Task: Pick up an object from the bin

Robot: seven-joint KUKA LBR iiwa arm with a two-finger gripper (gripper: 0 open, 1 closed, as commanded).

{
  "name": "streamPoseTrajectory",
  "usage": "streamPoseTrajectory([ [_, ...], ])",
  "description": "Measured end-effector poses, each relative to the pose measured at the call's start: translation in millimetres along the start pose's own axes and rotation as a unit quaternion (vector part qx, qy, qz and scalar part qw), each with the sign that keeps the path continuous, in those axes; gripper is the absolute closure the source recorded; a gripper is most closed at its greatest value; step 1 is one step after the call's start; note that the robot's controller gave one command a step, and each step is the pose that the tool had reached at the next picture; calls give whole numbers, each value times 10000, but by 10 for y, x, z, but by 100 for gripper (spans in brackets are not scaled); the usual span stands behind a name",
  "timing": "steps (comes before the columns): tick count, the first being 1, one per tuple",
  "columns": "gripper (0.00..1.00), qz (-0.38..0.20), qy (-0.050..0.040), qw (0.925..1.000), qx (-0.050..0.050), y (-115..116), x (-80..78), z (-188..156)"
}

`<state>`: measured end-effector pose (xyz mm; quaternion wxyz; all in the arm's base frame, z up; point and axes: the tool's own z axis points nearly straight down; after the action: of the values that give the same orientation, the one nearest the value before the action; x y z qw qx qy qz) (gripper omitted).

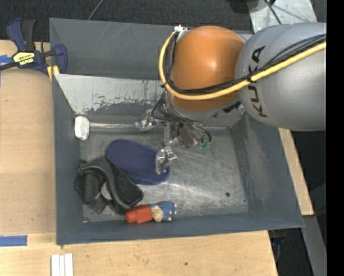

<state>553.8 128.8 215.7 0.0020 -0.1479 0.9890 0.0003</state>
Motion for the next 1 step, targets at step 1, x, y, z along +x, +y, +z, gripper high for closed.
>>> streamPoseTrajectory([
  [1, 0, -1234, -67, 9923, 10, 181, -261, 1363],
])
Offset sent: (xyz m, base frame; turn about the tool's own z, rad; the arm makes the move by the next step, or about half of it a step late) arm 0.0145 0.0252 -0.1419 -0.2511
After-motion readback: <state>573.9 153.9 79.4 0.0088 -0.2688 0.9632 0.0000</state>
